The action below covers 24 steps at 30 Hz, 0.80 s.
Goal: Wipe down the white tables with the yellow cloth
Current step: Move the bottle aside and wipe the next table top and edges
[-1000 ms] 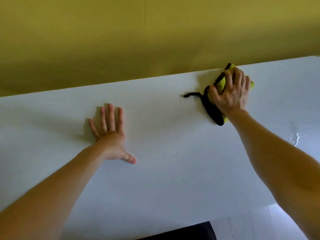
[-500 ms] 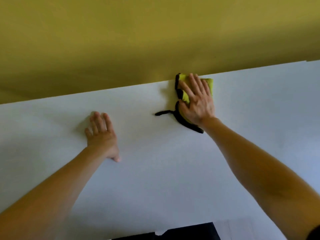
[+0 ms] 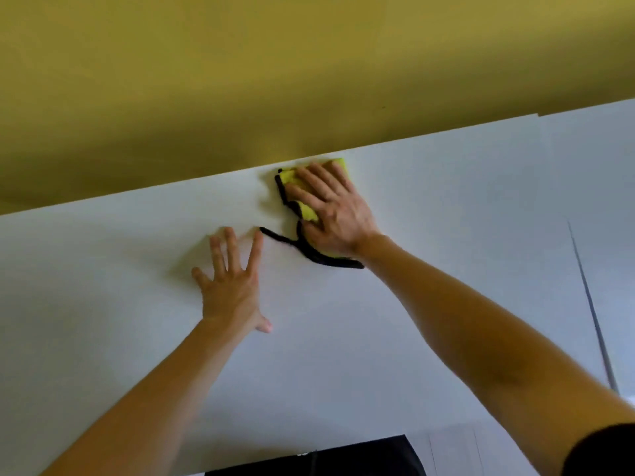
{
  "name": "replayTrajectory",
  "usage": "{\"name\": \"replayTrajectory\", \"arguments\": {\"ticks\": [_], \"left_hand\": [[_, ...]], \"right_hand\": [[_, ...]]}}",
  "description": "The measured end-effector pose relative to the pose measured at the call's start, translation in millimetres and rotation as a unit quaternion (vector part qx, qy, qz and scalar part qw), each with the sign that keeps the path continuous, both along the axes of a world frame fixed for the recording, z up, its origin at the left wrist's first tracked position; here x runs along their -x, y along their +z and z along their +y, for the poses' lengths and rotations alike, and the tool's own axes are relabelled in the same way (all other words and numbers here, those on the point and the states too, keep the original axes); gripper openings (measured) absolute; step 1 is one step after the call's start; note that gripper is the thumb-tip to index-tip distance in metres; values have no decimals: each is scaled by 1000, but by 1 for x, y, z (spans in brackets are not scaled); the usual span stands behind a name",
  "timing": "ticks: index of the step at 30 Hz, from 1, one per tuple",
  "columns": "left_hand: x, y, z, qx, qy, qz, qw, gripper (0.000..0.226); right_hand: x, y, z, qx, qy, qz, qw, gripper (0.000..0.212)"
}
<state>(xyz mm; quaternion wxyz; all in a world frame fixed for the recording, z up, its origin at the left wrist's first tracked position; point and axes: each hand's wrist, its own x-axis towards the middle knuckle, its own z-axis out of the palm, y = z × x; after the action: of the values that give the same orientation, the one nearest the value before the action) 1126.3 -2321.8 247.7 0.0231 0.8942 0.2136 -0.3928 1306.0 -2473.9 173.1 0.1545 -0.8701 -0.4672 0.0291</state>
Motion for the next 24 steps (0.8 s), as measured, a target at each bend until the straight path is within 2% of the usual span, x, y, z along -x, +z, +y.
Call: {"name": "replayTrajectory", "arguments": {"ticks": [2,4,6,8,10,12,15,17,20,22,24], "left_hand": [[-4,0,-2,11,-14,-18,1000,185],[-4,1,0,4,-26,-22,999,183],[-3,2,1,-1,-31,-23,999,182],[-5,2,0,-9,-33,-16,999,183],[-7,1,2,-19,-35,-5,999,181],[-6,1,3,-31,-40,2,999,177],[-5,1,2,-23,-48,-4,999,181],[-5,2,1,-13,-47,-17,999,185],[-4,2,2,-8,-44,-30,999,186],[-5,3,3,-2,-45,-29,999,186],[-5,4,3,-5,-47,-24,999,186]], "right_hand": [[-50,-1,-60,-6,-122,-18,992,69],[-85,4,-102,20,-244,-28,969,66],[-84,5,-94,29,-298,-18,954,69],[-48,6,-50,9,-274,0,962,73],[2,9,8,15,-152,30,988,76],[40,13,44,41,-37,43,998,75],[18,10,18,33,44,33,998,71],[-25,6,-31,2,-6,3,1000,67],[-83,9,-108,6,-199,-25,980,61],[-84,9,-108,26,-283,-28,958,64],[-48,8,-69,25,-283,-4,959,69]]}}
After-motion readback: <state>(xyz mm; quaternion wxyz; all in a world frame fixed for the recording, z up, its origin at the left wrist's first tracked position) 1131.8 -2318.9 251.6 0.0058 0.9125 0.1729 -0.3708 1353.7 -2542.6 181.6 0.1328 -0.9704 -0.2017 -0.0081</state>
